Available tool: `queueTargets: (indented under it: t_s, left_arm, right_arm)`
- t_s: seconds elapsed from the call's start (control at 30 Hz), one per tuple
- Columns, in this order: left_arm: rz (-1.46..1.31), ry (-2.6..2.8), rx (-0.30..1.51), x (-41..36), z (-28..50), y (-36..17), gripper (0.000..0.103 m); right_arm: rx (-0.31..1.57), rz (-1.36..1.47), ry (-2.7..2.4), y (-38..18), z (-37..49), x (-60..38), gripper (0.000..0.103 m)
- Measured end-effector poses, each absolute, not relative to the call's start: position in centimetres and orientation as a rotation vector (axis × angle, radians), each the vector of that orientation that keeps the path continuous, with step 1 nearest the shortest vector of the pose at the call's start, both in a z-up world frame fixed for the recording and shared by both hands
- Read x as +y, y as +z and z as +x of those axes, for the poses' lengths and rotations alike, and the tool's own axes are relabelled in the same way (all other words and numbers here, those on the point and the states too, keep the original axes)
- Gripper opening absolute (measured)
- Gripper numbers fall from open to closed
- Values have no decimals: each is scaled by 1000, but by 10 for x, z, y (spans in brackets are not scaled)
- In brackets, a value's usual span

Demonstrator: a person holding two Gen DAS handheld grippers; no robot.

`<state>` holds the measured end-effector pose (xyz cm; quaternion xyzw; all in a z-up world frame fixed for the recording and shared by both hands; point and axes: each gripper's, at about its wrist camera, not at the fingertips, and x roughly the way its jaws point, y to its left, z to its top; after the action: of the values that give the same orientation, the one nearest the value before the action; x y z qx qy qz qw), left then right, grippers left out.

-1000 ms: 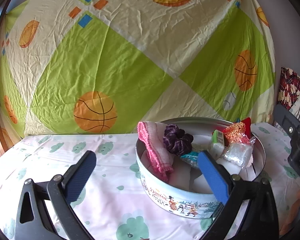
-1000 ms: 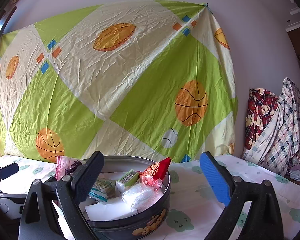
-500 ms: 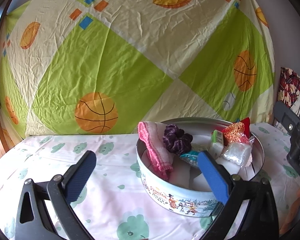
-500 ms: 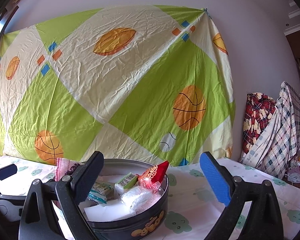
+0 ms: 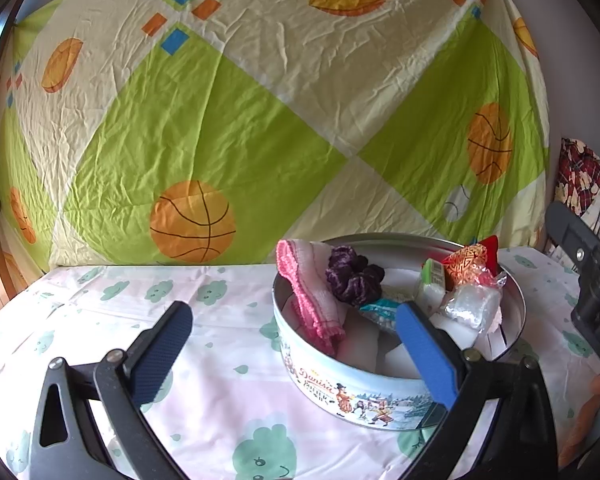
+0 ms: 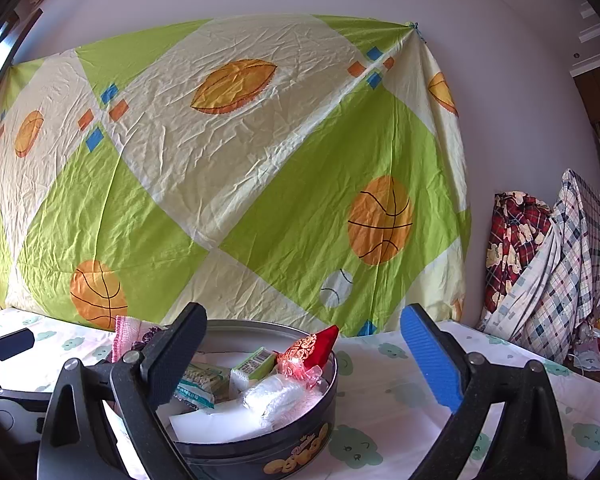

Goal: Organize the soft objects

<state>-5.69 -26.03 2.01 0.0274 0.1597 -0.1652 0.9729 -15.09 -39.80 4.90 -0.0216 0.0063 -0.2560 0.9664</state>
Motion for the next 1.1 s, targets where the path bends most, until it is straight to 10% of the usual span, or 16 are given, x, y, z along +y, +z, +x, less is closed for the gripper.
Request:
queueTargets:
  t_s: [1.1]
  left_arm:
    - [60, -359, 354, -262, -53, 18, 103]
  right_arm:
    - [21, -47, -516, 48, -150, -399, 100]
